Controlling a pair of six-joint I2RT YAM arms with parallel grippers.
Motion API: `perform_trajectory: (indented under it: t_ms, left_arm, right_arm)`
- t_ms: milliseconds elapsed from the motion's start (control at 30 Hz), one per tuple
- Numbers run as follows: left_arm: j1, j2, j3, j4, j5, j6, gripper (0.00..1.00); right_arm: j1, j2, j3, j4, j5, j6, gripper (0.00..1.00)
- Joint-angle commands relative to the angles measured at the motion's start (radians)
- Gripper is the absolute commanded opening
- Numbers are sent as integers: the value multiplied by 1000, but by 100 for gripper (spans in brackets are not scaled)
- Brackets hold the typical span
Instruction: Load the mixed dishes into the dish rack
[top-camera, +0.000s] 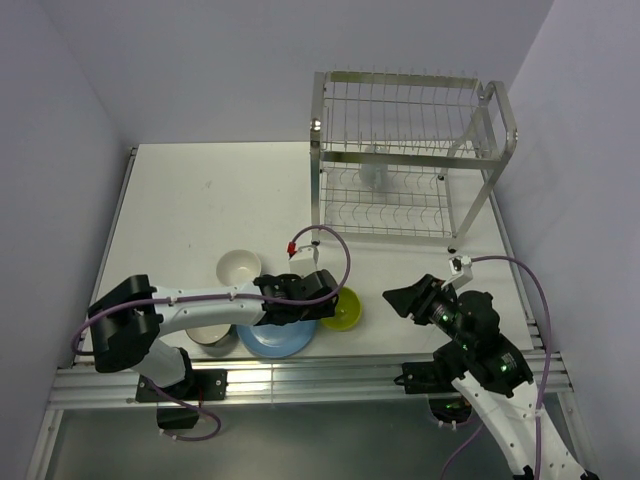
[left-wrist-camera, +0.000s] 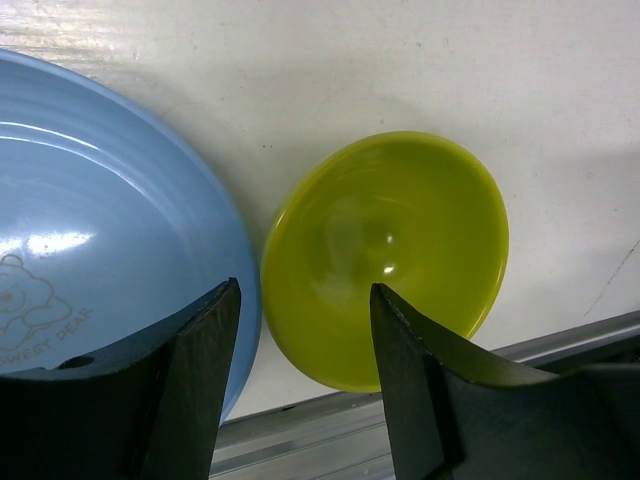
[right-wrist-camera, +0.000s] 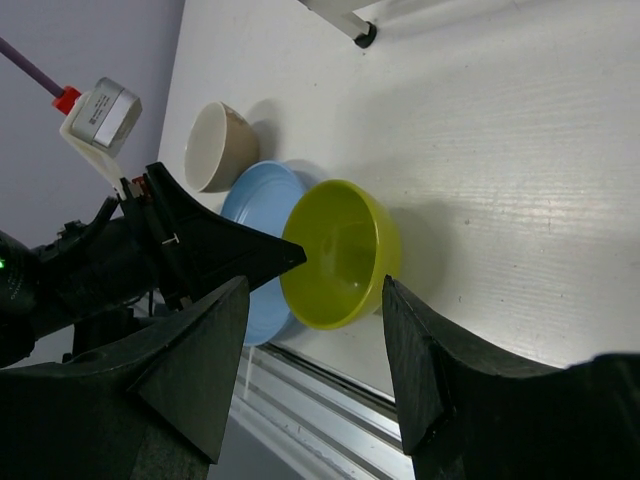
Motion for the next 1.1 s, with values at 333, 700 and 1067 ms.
perform_trajectory:
  t_ms: [333,700,1067]
  left_arm:
    - [19,49,34,55,28,33,53]
    - [29,93,51,80,54,55,43]
    - [37,116,57,96,68,69,29]
  right_arm:
    - [6,-16,89,-48,20,-14,63]
    - [6,-22,124,-80,30,-22,63]
    - [6,17,190,-122,41,-58,64]
